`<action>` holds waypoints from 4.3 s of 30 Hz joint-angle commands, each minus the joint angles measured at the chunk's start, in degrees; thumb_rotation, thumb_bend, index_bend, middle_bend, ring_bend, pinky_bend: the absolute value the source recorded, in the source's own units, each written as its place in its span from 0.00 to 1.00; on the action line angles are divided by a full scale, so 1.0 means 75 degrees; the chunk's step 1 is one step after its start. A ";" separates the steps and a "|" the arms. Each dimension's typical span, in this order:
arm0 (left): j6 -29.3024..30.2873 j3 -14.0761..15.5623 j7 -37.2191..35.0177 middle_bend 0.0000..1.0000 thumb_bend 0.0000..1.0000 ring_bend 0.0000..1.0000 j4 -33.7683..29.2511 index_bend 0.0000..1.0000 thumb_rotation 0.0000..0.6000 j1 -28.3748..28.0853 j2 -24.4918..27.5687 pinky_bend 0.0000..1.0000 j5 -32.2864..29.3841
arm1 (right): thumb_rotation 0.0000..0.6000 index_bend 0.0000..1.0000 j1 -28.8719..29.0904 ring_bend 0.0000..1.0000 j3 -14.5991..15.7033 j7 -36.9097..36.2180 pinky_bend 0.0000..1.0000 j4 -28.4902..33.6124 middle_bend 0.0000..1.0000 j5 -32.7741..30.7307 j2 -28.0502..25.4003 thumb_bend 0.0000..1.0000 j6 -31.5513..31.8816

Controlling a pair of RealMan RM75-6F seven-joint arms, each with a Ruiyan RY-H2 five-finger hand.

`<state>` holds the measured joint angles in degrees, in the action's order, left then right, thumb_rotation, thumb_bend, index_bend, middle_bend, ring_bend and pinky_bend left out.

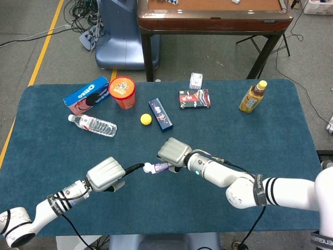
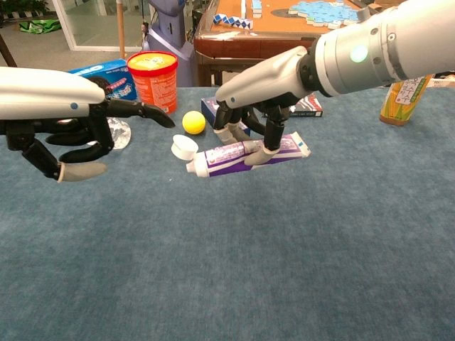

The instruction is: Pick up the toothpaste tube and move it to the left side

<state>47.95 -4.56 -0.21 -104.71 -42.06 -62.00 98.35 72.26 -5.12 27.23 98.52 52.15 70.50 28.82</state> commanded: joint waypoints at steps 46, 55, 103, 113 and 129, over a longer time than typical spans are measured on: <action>0.0633 0.0493 -0.0163 0.76 0.44 0.77 0.0407 0.08 1.00 -0.0090 -0.0460 0.86 -0.0558 | 1.00 0.90 -0.0534 0.65 -0.0210 -0.1579 0.37 -0.0030 0.83 0.1295 -0.0131 0.78 0.1071; 0.0686 0.0518 -0.0203 0.76 0.44 0.77 0.0424 0.08 1.00 -0.0089 -0.0447 0.85 -0.0603 | 1.00 0.90 -0.0675 0.65 -0.0354 -0.1866 0.37 0.0055 0.83 0.1515 -0.0204 0.78 0.1136; 0.2071 0.0274 -0.1047 0.36 0.33 0.36 0.0137 0.06 0.94 0.0971 0.0115 0.57 -0.1797 | 1.00 0.91 -0.2139 0.66 -0.0640 -0.3905 0.43 -0.0040 0.83 0.2934 0.0050 0.78 0.2527; 0.2347 0.0131 -0.2594 0.22 0.22 0.21 0.0236 0.03 0.17 0.1482 0.0413 0.44 -0.2210 | 1.00 0.91 -0.2806 0.66 -0.0480 -0.5036 0.55 -0.0577 0.83 0.3655 0.0907 0.76 0.3467; 0.2225 -0.0419 -0.4205 0.16 0.17 0.16 0.0170 0.01 0.00 0.1591 0.0527 0.39 -0.2576 | 1.00 0.91 -0.3461 0.69 -0.0218 -0.6614 0.67 -0.2689 0.84 0.5047 0.3530 0.68 0.5317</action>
<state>64.52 -7.34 -31.46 -103.26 -30.16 -57.86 79.40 46.97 -6.88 -20.14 81.11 88.44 93.88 66.52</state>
